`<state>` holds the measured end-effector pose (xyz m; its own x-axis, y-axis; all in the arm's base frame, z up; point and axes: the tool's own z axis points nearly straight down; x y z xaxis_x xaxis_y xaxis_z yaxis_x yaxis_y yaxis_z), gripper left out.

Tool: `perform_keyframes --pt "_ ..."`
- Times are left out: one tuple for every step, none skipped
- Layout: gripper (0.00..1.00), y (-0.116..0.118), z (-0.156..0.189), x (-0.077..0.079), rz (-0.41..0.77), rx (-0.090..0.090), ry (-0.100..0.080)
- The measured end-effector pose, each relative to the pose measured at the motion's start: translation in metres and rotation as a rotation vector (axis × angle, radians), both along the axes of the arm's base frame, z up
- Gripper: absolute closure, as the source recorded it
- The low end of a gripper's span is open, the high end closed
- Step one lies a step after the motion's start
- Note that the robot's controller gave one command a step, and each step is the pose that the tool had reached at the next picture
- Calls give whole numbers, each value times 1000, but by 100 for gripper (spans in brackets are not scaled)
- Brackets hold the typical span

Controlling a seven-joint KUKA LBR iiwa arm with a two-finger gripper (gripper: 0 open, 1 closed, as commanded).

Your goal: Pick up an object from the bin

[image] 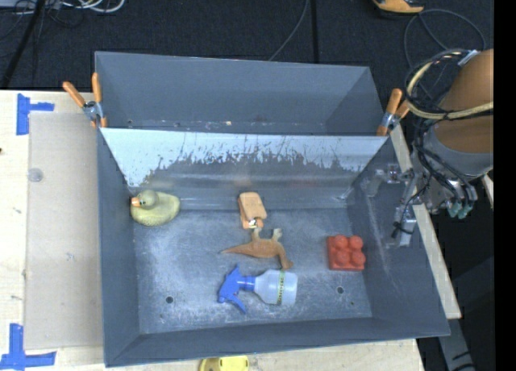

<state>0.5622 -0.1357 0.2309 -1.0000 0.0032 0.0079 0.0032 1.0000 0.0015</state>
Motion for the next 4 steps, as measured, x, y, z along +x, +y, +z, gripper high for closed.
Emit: perform_keyframes --pt "0 1 5 1 3 -1 -7" --pt "0 18 -24 -5 70 -3 -11" --pt "0 33 -78 -34 134 0 -8" --pt "0 21 -111 -34 208 -1 -8"
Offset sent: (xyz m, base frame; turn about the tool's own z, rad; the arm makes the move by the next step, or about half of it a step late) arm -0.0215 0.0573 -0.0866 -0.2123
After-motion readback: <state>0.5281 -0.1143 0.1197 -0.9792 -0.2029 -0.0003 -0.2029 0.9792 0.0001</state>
